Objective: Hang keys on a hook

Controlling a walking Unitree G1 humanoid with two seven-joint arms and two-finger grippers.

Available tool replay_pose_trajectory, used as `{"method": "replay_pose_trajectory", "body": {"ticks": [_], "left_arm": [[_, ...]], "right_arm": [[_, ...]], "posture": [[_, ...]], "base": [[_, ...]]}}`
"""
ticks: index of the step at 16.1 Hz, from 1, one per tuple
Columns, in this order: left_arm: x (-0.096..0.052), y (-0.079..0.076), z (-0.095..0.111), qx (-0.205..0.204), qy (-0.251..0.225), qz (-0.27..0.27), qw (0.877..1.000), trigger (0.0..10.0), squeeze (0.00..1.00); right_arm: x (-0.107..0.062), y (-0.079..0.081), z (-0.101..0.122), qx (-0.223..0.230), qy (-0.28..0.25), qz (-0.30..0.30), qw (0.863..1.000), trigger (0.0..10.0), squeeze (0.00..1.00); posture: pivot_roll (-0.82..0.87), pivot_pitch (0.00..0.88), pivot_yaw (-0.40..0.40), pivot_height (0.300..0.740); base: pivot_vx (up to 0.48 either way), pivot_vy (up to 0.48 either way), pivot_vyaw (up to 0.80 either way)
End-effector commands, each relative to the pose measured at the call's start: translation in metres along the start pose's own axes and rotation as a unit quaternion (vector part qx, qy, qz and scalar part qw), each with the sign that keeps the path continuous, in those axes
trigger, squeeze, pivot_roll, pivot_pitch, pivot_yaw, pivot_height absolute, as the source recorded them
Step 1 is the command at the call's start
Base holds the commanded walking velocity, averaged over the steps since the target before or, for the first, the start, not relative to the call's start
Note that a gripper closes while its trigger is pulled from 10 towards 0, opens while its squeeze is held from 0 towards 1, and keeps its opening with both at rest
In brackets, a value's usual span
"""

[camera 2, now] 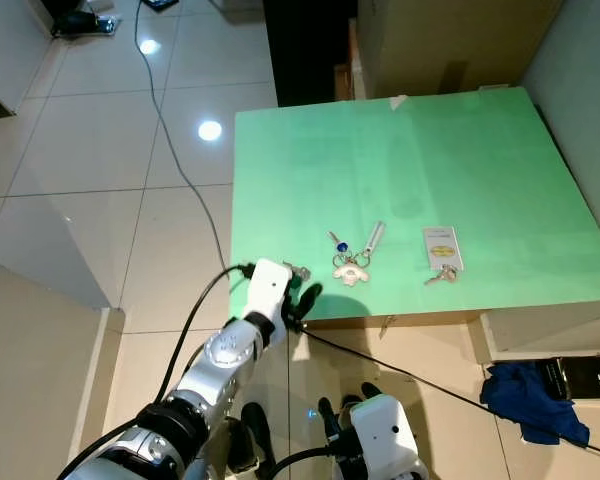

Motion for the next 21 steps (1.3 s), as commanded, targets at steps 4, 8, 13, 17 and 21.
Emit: {"method": "replay_pose_trajectory", "body": {"ticks": [4, 8, 13, 17, 21], "left_arm": [[0.029, -0.061, 0.060, 0.001, -0.063, -0.079, 0.995, 10.0, 1.00], [0.036, -0.061, 0.060, 0.032, -0.046, -0.086, 0.995, 10.0, 0.00], [0.046, -0.050, 0.076, 0.024, -0.044, -0.063, 0.997, 10.0, 0.00], [0.045, -0.045, 0.077, 0.016, -0.047, -0.063, 0.997, 10.0, 0.00], [0.041, -0.033, 0.069, 0.000, -0.045, -0.055, 0.997, 10.0, 0.00]], "right_arm": [[-0.003, -0.001, 0.000, 0.000, -0.002, -0.003, 1.000, 10.0, 0.00], [-0.005, -0.008, 0.015, -0.012, -0.020, -0.013, 1.000, 10.0, 0.00], [-0.015, 0.006, 0.016, -0.001, -0.015, -0.006, 1.000, 10.0, 0.00], [-0.014, 0.006, 0.016, 0.002, -0.013, -0.006, 1.000, 10.0, 0.00], [-0.010, 0.004, 0.015, 0.010, -0.014, -0.008, 1.000, 10.0, 0.00]], "posture": [[-0.38, 0.274, 0.141, 0.732], [-0.40, 0.331, 0.144, 0.732], [-0.42, 0.355, 0.153, 0.732], [-0.40, 0.350, 0.154, 0.732], [-0.38, 0.344, 0.145, 0.732]], "base": [[0.000, 0.000, 0.00], [0.000, 0.000, 0.00], [0.000, 0.000, 0.00], [0.000, 0.000, 0.00], [0.000, 0.000, 0.00]]}}
Point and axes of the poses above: a point about 5 cm out from each wrist's last joint towards the gripper, its own x axis pointing out of the wrist towards the gripper, its own z axis along the axis of the wrist's last joint, y = z × x, the point moved 6 cm from there along x, pointing out of the wrist towards the gripper, and after that the axes turned 6 degrees about -x, right-handed, at the moved point
